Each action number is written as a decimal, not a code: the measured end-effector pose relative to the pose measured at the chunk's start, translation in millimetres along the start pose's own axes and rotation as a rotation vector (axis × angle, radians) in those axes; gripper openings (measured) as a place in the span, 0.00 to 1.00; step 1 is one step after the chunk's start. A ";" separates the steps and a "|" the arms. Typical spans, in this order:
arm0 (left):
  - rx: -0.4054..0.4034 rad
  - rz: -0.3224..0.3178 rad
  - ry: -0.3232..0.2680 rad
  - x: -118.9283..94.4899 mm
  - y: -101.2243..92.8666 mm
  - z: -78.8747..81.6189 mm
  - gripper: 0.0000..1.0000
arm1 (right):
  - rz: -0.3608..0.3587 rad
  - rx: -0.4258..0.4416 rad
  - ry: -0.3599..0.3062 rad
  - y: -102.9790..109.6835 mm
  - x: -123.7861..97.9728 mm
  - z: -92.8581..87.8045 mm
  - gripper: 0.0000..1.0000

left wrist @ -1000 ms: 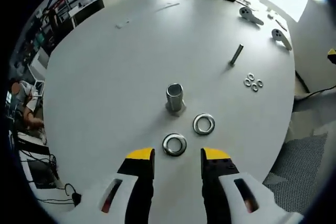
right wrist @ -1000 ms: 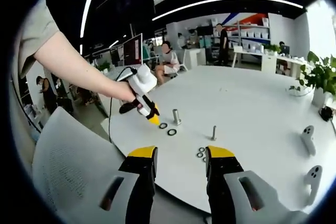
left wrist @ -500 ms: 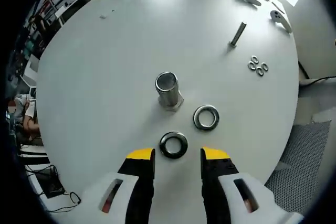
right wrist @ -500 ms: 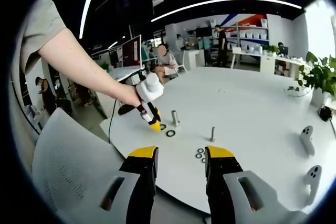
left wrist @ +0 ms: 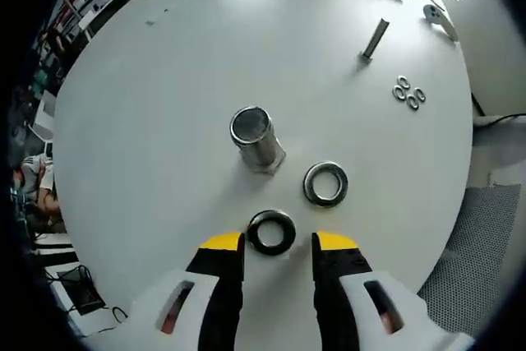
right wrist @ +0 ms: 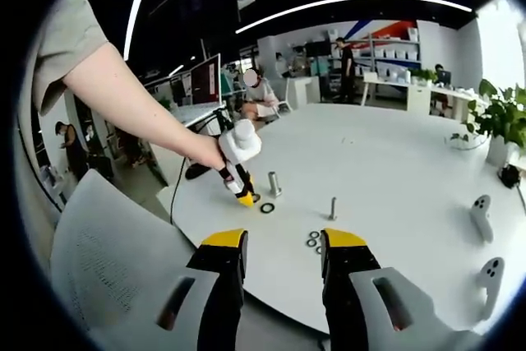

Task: Place the washer onto the threaded stud by aligning its center hole with the stud, sliding it down to the base, and recovering from edge contact or off-axis alignment until the washer reaches the visible bottom stop.

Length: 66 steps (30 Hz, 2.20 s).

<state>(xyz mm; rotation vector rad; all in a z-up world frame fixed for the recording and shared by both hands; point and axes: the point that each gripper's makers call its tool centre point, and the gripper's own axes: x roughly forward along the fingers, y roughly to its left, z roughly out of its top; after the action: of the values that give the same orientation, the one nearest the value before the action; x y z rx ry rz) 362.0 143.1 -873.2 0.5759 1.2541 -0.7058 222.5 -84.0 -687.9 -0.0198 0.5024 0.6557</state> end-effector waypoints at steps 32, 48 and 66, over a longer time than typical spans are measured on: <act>-0.010 -0.001 0.052 -8.5 -6.8 1.6 0.20 | -0.009 0.019 -0.009 -2.1 -0.4 1.0 0.38; 0.025 0.014 0.010 -5.1 -8.3 0.3 0.19 | -0.008 0.014 -0.001 -1.8 0.4 -0.2 0.38; 0.044 0.016 -0.043 -25.8 -6.6 6.5 0.18 | -0.012 0.015 -0.003 -2.8 0.1 0.3 0.38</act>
<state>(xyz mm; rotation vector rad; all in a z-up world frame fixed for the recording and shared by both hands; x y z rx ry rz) 357.2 138.0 -846.7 0.6029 1.1952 -0.7300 224.3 -86.1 -688.1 -0.0073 0.5036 0.6401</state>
